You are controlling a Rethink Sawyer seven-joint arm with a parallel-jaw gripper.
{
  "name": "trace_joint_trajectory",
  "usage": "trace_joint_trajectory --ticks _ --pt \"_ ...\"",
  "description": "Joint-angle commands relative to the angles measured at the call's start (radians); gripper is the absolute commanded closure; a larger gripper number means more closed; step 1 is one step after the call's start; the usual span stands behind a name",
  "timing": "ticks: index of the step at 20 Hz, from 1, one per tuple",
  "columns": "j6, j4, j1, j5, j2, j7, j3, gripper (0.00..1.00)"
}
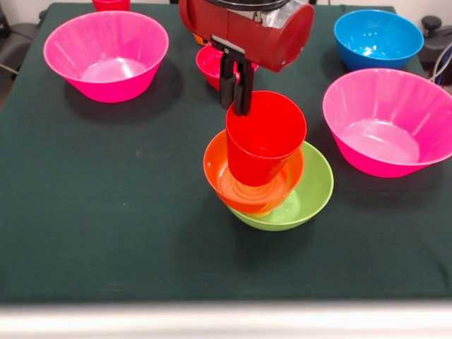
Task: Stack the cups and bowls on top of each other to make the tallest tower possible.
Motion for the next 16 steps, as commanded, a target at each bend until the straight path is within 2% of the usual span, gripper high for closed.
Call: trace_joint_trajectory --ticks 1,16 --pt "-0.047 0.133 0.029 -0.055 0.039 0.004 0.056 1.00" --pt "-0.067 0.146 0.027 -0.060 0.045 0.000 0.062 1.00"
